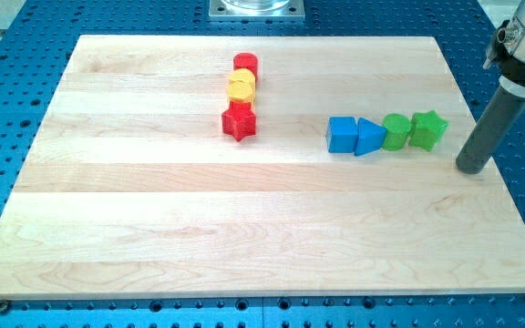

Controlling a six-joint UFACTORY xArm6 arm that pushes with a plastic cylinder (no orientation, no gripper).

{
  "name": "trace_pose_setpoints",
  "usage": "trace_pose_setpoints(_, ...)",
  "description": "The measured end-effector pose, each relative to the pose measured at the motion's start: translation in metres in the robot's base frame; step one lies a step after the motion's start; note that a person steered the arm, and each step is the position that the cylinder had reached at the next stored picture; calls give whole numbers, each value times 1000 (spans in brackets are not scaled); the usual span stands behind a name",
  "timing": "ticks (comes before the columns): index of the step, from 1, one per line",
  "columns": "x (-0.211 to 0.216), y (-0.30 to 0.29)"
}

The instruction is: Move the green circle diagonally to the red circle

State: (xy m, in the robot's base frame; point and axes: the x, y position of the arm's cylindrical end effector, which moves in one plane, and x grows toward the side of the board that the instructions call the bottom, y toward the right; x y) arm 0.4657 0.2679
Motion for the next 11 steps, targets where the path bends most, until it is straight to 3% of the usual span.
trace_pose_setpoints(1, 1, -10)
trace_pose_setpoints(3, 47, -111)
trace_pose_setpoints(4, 45, -127)
trace_pose_setpoints(7, -16, -125)
trace_pose_setpoints(9, 4, -114)
trace_pose_setpoints(11, -76, -77)
